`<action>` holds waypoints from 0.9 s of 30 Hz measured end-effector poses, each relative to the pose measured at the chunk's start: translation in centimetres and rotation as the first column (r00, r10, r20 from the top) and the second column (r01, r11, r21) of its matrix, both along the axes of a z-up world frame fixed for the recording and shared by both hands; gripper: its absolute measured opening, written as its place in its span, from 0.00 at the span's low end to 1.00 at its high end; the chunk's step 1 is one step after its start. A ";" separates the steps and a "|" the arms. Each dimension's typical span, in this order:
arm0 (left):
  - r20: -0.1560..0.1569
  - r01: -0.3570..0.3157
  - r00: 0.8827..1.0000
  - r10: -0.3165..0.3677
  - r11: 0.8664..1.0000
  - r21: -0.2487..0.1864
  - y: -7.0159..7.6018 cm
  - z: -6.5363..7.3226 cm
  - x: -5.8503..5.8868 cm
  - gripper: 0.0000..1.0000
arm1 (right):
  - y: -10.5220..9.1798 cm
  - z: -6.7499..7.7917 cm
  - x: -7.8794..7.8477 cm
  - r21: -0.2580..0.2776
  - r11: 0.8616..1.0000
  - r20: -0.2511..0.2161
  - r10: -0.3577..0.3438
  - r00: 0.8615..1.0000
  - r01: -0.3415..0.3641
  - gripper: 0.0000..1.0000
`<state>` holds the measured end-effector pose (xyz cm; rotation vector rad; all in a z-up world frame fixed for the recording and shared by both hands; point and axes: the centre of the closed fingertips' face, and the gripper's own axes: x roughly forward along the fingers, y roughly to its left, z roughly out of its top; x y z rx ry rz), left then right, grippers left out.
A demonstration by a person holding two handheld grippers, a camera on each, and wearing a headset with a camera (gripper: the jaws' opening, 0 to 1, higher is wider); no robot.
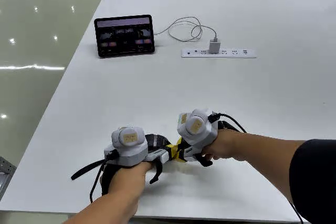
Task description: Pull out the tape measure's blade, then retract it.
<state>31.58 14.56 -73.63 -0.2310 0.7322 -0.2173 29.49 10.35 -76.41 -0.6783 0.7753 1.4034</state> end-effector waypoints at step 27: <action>0.003 0.005 1.000 -0.005 1.000 -0.002 0.0 0.0 0.0 0.63 | -0.2 0.2 -0.2 0.021 0.999 0.034 0.032 0.999 -0.032 0.10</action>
